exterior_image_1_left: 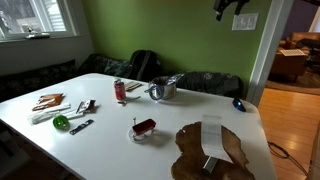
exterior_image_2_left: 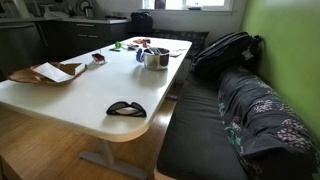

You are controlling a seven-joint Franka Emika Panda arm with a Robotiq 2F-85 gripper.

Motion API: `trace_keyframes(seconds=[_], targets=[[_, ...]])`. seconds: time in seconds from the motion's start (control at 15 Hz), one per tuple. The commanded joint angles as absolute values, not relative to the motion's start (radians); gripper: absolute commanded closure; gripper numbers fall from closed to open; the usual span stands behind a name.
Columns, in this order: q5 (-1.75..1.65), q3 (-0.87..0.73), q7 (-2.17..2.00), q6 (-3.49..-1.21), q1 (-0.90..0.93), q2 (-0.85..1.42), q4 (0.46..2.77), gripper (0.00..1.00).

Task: Remove the plastic bag with black contents from the silver pot and put it on the table

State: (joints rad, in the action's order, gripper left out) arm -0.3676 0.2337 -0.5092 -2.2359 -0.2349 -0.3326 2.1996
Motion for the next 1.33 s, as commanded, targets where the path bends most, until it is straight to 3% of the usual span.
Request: trace_keyframes(seconds=[0.0,0.4,0.67,0.73,1.0,1.27], targets=[[-0.428,0.248,-0.592,-2.226,-0.171,-0.250,2.167,0.00],[-0.365,0.222,-0.410,-1.982,-0.005,0.052,1.896,0.00],[-0.619,0.139,-0.523,-1.876,0.041,0.160,1.729,0.00],[-0.534,0.137,-0.477,-1.920,0.049,0.105,1.811,0.00],[-0.590,0.105,-0.489,-1.913,0.056,0.153,1.740,0.00],[-0.650,0.086,-0.418,-1.662,0.106,0.295,1.612,0.00]])
